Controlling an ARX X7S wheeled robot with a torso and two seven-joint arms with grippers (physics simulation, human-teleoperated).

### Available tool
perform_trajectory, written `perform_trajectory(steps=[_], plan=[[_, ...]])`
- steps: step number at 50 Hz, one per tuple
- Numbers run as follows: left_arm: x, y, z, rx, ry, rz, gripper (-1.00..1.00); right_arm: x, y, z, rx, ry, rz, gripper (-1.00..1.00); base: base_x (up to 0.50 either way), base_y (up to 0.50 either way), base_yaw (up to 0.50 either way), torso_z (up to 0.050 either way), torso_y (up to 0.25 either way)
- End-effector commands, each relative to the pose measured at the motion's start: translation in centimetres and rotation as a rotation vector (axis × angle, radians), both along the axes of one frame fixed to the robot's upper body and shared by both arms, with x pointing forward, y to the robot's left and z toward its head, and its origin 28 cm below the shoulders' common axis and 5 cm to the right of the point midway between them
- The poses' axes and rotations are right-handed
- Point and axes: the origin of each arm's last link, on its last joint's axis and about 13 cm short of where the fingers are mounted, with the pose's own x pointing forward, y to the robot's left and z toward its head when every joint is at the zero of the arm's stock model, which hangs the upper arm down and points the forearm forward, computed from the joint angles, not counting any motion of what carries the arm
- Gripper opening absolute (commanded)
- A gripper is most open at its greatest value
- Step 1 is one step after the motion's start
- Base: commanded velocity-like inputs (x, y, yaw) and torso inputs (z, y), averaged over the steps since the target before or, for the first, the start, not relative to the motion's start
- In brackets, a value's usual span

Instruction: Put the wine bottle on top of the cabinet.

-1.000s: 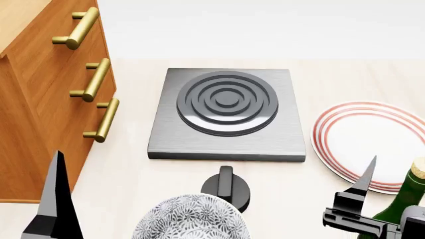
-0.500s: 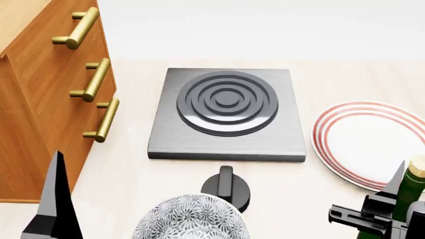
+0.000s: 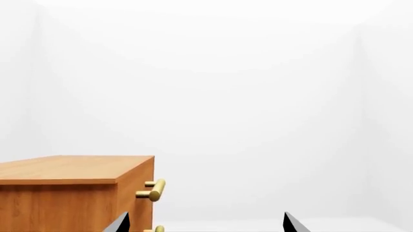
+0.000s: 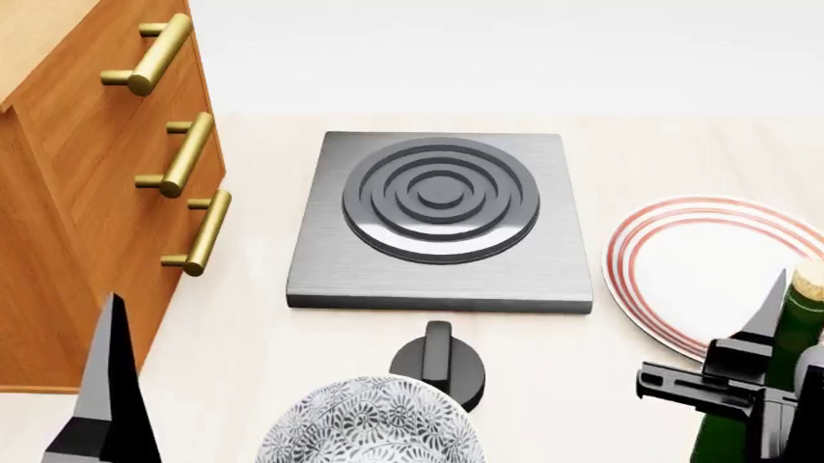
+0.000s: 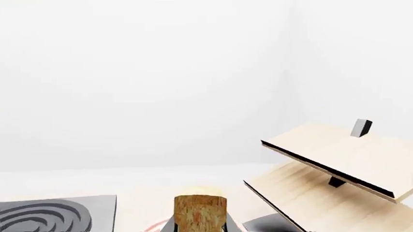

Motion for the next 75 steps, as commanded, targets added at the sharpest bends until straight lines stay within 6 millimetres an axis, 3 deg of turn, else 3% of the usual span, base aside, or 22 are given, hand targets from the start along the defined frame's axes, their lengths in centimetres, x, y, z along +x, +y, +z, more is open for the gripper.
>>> perform_trajectory(steps=[1, 8, 22, 44, 59, 75], plan=[[0.1, 0.0, -0.1, 0.003, 0.005, -0.002, 1.0, 0.7, 0.1, 5.3, -0.073, -0.099, 0.016, -1.0, 0.0, 0.0, 0.0, 0.0, 0.0], [0.1, -0.2, -0.2, 0.003, 0.008, -0.011, 1.0, 1.5, 1.0, 7.3, -0.101, -0.118, 0.064, -1.0, 0.0, 0.0, 0.0, 0.0, 0.001], [0.2, -0.6, -0.6, 0.01, 0.027, -0.036, 1.0, 2.3, 4.1, 8.1, -0.111, -0.111, 0.267, -1.0, 0.0, 0.0, 0.0, 0.0, 0.0], [0.2, -0.8, -0.8, 0.02, 0.052, -0.078, 1.0, 2.5, 6.4, 9.4, -0.093, -0.103, 0.461, -1.0, 0.0, 0.0, 0.0, 0.0, 0.001], [0.9, -1.6, -2.1, 0.012, 0.182, -0.25, 1.0, 2.5, 7.9, 10.3, -0.055, -0.105, 0.577, -1.0, 0.0, 0.0, 0.0, 0.0, 0.001], [2.3, -4.3, -2.1, -0.059, 0.256, -0.484, 1.0, 2.9, 9.2, 11.0, -0.05, -0.131, 0.62, -1.0, 0.0, 0.0, 0.0, 0.0, 0.001]])
